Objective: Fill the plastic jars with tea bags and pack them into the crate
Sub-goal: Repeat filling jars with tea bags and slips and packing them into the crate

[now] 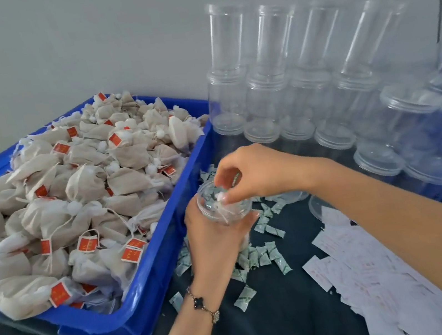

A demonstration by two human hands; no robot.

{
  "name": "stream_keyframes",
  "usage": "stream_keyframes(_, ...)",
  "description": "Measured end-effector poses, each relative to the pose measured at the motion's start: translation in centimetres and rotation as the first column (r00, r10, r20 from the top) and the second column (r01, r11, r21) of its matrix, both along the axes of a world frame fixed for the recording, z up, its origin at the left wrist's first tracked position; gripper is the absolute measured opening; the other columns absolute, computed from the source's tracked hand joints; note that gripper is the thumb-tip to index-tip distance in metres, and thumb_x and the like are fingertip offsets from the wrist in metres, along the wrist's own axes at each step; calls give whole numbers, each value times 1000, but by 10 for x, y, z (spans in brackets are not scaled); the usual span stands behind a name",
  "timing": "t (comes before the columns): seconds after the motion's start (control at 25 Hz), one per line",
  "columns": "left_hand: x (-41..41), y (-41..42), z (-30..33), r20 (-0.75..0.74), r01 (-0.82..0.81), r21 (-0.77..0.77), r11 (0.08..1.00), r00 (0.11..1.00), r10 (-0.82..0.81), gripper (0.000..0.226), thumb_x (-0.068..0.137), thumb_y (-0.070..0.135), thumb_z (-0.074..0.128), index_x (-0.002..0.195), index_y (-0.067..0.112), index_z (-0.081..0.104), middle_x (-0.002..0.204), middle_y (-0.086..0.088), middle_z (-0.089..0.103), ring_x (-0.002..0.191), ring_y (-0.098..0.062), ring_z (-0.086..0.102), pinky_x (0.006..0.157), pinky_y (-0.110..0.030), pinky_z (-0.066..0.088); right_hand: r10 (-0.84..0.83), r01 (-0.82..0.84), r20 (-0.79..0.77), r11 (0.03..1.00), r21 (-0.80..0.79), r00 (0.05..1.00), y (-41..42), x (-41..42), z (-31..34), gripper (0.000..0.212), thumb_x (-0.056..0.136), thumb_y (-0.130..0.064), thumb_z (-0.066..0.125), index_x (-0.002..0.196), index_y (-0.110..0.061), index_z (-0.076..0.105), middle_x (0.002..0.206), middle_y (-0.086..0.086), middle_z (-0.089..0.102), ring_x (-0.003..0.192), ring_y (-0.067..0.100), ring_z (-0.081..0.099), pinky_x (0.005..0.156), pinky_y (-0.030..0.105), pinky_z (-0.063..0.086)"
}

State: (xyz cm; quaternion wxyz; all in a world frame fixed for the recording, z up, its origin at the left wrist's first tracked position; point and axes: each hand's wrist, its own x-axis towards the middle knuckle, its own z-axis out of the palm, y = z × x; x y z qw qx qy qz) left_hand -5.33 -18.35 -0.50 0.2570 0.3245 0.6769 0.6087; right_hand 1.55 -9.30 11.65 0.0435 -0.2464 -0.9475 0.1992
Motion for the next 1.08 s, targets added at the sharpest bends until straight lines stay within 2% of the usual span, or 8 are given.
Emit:
stream_keyframes(0.12, 6, -10, -4, 62, -32, 9, 999, 998, 32, 90, 43, 42, 87, 120, 25, 43, 113, -4, 59, 100, -30, 61, 87, -46, 53, -288, 284, -283, 957, -55, 915, 20, 18, -31, 6, 87, -20, 62, 91, -21, 67, 84, -12, 66, 77, 4, 62, 72, 22, 50)
stream_keyframes(0.32, 12, -25, -11, 39, 10, 82, 997, 999, -13, 90, 51, 30, 91, 127, 31, 42, 112, 26, 46, 103, 15, 49, 72, 2, 41, -348, 291, 335, 934, 208, 876, 29, 51, -136, 18, 89, -19, 57, 102, -5, 59, 105, 11, 58, 97, 31, 58, 73, 33, 44)
stream_keyframes(0.44, 23, -27, -13, 30, 91, 76, 993, 995, -94, 95, 52, 30, 92, 131, 28, 40, 117, 23, 46, 98, 27, 43, 69, 6, 36, -420, 393, 95, 894, 216, 903, 21, 63, -151, 11, 90, -14, 51, 91, -8, 60, 99, 10, 62, 93, 31, 59, 70, 34, 42)
stream_keyframes(0.56, 38, -24, -15, 29, 149, 73, 986, 988, -151, 95, 50, 35, 92, 129, 31, 39, 118, 24, 45, 106, 16, 46, 72, 0, 39, -525, 557, -259, 828, 63, 811, 17, 74, -118, 11, 90, -16, 56, 85, -13, 66, 87, 0, 69, 83, 20, 63, 68, 30, 45)
stream_keyframes(0.68, 52, -18, -17, 18, 196, 69, 978, 980, -198, 83, 46, 42, 89, 115, 35, 44, 114, 19, 48, 103, 14, 48, 73, -4, 41, -410, 440, -581, 893, -99, 703, -2, 94, -65, 8, 83, -19, 69, 80, -25, 64, 76, -15, 66, 73, 1, 60, 68, 15, 47)
stream_keyframes(0.84, 72, -11, -16, 72, 351, 90, 932, 931, -357, 74, 43, 36, 85, 105, 35, 45, 101, -4, 61, 81, -18, 62, 64, -36, 51, -146, 162, -303, 986, 30, 942, -34, 129, -51, 6, 86, -22, 66, 88, -18, 70, 83, -11, 65, 80, 1, 56, 72, 11, 41)
stream_keyframes(0.92, 81, -9, -21, 150, 439, 163, 884, 874, -462, 76, 50, 20, 86, 114, 24, 44, 84, -9, 65, 63, -18, 60, 52, -30, 46, -135, 146, -230, 989, 32, 964, -43, 144, -60, 14, 90, -26, 62, 94, -16, 70, 92, -8, 66, 87, 3, 53, 78, 15, 40)
stream_keyframes(1.08, 90, -7, -29, -37, 441, 151, 885, 897, -441, 62, 59, 16, 80, 97, 49, 44, 76, 32, 61, 62, 5, 58, 48, -15, 50, -56, 63, -77, 994, 87, 995, -51, 156, -67, 39, 97, -48, 39, 94, -21, 66, 91, -14, 61, 91, 6, 47, 90, 25, 34)
